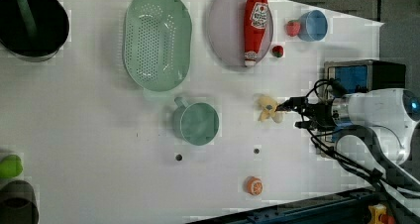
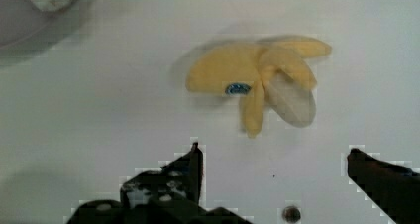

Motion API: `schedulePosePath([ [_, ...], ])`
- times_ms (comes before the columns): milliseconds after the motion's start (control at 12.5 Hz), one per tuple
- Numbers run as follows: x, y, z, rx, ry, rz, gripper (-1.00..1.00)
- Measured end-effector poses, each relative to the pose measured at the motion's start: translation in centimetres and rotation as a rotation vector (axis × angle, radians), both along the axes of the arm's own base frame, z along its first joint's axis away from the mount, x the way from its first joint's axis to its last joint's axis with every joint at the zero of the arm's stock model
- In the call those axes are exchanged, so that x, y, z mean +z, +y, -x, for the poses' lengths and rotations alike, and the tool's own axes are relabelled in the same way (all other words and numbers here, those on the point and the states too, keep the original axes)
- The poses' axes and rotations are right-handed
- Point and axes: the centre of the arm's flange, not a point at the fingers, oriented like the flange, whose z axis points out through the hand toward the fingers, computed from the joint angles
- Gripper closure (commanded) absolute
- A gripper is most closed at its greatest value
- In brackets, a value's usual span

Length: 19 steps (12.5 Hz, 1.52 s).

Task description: Pick Banana and place it in mug.

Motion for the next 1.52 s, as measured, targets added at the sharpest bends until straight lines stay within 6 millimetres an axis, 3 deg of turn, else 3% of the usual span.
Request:
schedulePosePath([
  [240,-4.5,-1.2,-0.6,0.005,-0.024,-0.006,-1.0],
  [480,-10.2,-2.6,1.3,-0.013,0.01,0.006,-1.0],
  [560,-11.6,-2.8,2.0,-0.016,0.009,0.006,-0.93],
  [640,-12.7,-2.4,2.1,-0.007,0.005,0.005,-0.7],
  [960,-10.8,-0.4,0.6,0.036,-0.059,-0.005,0.25],
  [1120,-10.2,0.3,-0.4,0.055,-0.088,-0.006,0.26],
  [1280,-9.4,-0.3,-0.5,0.044,-0.104,-0.001,0.26],
  [1520,-5.8,-0.8,-0.3,0.041,-0.116,0.002,0.26],
])
